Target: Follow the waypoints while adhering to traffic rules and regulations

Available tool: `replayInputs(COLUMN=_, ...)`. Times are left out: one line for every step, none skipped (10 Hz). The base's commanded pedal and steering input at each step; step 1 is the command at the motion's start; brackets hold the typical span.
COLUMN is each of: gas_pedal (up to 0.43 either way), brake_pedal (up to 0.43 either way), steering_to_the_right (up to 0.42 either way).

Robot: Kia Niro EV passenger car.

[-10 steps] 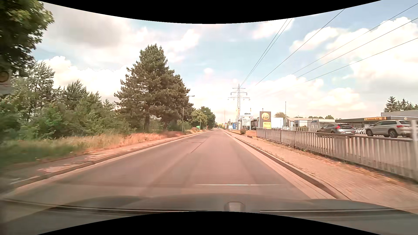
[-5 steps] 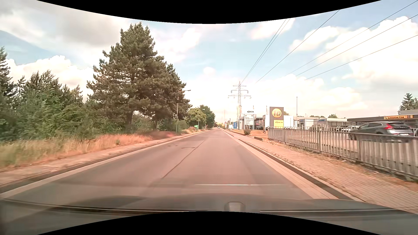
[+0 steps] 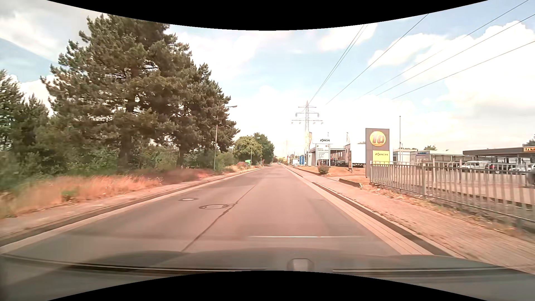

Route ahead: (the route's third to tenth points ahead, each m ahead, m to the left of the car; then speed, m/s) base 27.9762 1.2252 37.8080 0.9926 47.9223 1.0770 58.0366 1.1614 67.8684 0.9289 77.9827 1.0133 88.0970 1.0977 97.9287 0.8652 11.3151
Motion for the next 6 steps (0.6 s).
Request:
replayInputs(gas_pedal=0.138, brake_pedal=0.0, steering_to_the_right=0.002)
replayInputs(gas_pedal=0.138, brake_pedal=0.0, steering_to_the_right=0.002)
replayInputs(gas_pedal=0.138, brake_pedal=0.0, steering_to_the_right=0.002)
replayInputs(gas_pedal=0.138, brake_pedal=0.0, steering_to_the_right=0.002)
replayInputs(gas_pedal=0.138, brake_pedal=0.0, steering_to_the_right=0.001)
replayInputs(gas_pedal=0.138, brake_pedal=0.0, steering_to_the_right=0.001)
